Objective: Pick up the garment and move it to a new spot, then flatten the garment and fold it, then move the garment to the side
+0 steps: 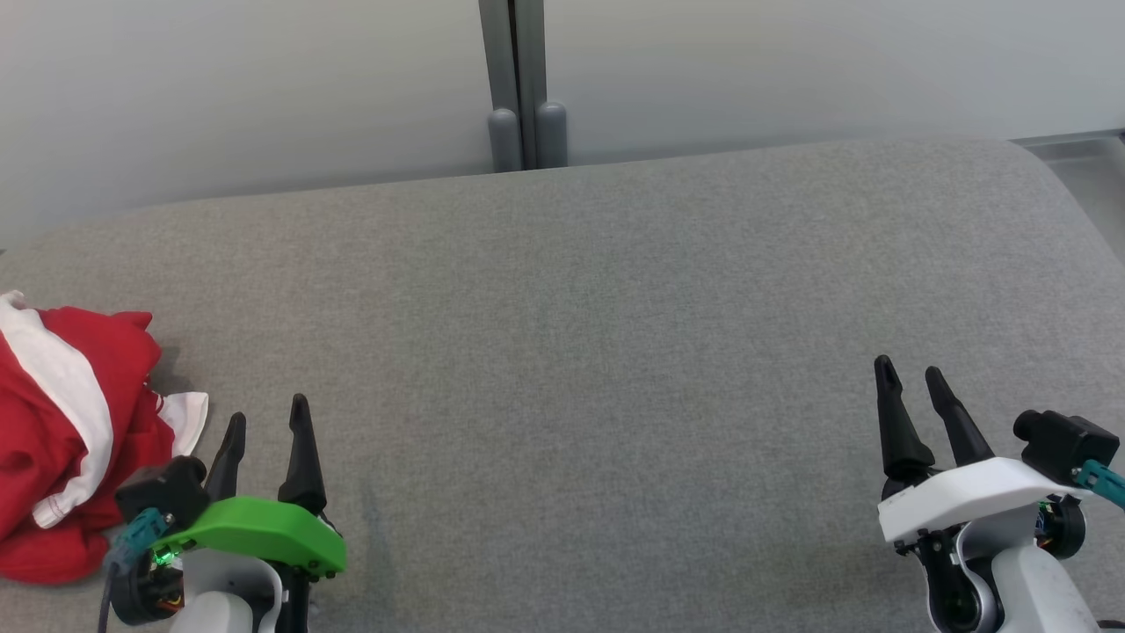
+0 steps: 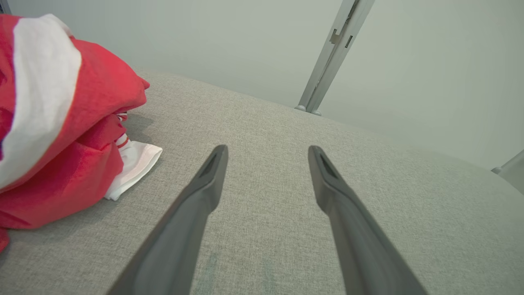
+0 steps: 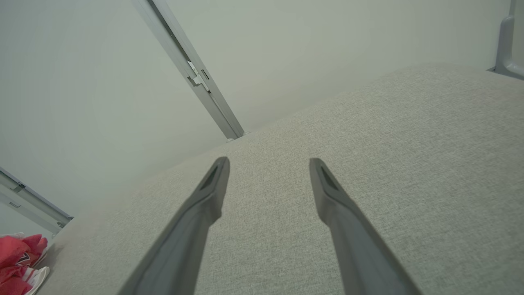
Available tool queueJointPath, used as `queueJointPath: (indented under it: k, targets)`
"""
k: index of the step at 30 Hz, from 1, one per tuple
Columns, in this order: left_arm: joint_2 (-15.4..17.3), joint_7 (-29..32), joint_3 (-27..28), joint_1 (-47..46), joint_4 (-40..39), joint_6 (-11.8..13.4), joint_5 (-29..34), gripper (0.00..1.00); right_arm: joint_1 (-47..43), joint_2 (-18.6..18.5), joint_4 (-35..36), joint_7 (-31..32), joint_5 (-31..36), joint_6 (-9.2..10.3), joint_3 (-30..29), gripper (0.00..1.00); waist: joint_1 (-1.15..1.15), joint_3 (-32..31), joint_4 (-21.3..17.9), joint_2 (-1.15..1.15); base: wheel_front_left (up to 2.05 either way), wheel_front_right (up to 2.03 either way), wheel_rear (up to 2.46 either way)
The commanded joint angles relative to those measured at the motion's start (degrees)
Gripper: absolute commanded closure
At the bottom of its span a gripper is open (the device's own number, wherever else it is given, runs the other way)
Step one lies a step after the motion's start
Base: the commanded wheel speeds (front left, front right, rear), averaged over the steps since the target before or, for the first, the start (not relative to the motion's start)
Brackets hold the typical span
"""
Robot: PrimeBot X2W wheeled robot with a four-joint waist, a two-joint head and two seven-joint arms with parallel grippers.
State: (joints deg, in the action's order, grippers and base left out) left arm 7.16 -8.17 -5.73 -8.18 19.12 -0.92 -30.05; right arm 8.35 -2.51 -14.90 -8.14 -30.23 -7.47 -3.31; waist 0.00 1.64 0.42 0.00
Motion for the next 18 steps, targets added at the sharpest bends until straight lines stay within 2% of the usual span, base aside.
queueJointPath:
  k: [1, 18]
  targets:
    - [0.4, -0.6, -0.1, -0.7, -0.1, 0.3, 1.8, 0.0, 0.3, -0.3, 0.1, -0.6, 1.6, -0.02, 0.2, 0.0, 0.0, 0.0, 0.0, 0.0, 0.0, 0.0, 0.0]
    - [-1.0, -2.9, 0.4, 2.0, 1.0, -0.7, 10.9, 0.0, -1.6, -0.4, -1.2, -3.0, 10.2, -0.02, 1.1, 0.0, 0.0, -0.3, -0.2, 0.0, 0.0, 0.0, 0.0]
